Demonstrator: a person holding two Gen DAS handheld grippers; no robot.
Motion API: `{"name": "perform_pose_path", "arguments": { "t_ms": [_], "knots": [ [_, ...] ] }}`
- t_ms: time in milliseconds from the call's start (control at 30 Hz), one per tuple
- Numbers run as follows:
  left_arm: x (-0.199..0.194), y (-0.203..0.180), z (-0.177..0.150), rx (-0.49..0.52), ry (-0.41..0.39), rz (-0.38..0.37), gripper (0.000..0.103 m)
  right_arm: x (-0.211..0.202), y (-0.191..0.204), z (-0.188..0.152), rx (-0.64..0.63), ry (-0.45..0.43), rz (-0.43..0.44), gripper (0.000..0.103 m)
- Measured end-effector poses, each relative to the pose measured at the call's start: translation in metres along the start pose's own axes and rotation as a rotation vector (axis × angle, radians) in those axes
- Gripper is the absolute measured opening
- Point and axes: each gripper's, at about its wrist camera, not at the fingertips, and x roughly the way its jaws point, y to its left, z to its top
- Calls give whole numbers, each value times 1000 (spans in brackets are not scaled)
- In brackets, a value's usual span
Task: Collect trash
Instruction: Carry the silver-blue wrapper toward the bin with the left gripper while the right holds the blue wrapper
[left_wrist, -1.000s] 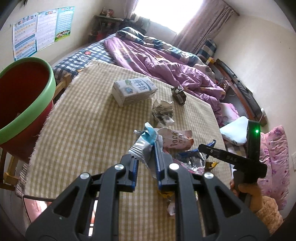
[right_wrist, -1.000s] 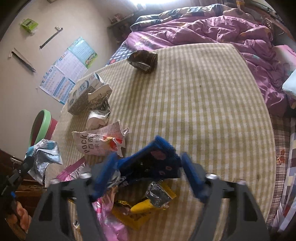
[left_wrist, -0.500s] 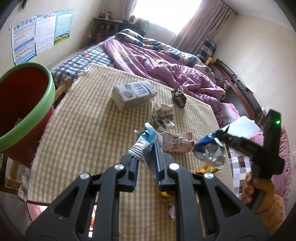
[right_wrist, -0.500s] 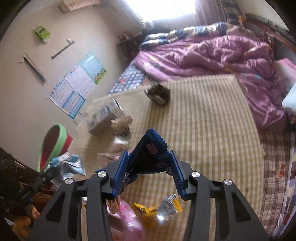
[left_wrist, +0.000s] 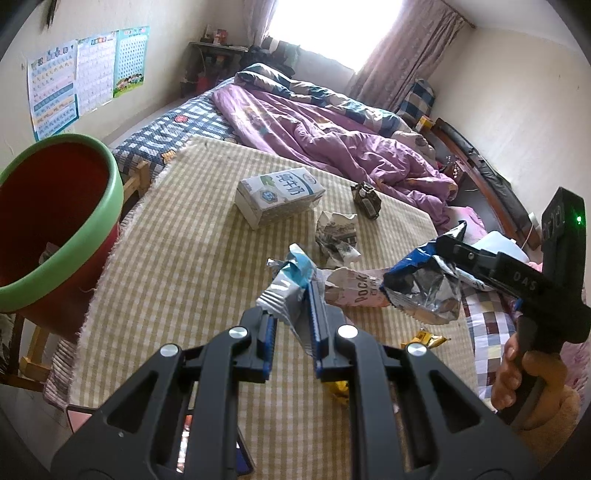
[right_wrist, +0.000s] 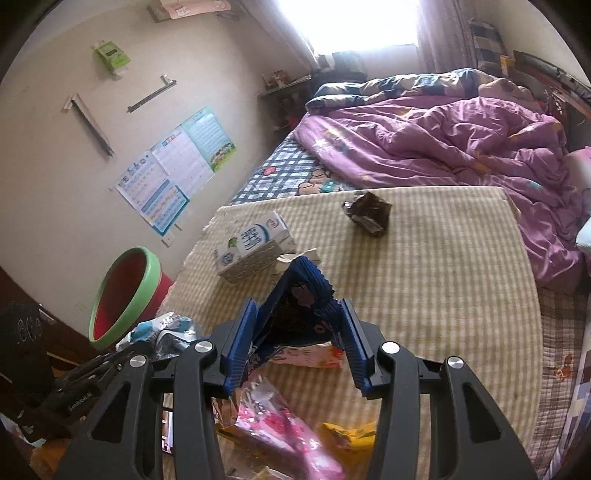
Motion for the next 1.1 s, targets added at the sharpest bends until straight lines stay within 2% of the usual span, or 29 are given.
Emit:
{"name": "perform_pose_path", "arguments": {
  "t_ms": [200,633,1100],
  "knots": [
    [-6,6,4,7,-21,22,15,6,11,0,-14,6,16,45],
    [-34,58,22,-49,-93,114,15,14,34,0,-33,1,31,45],
    [-42,91,22,-78,-95,110,15,39,76,-1,-66,24,42,45]
  ]
}}
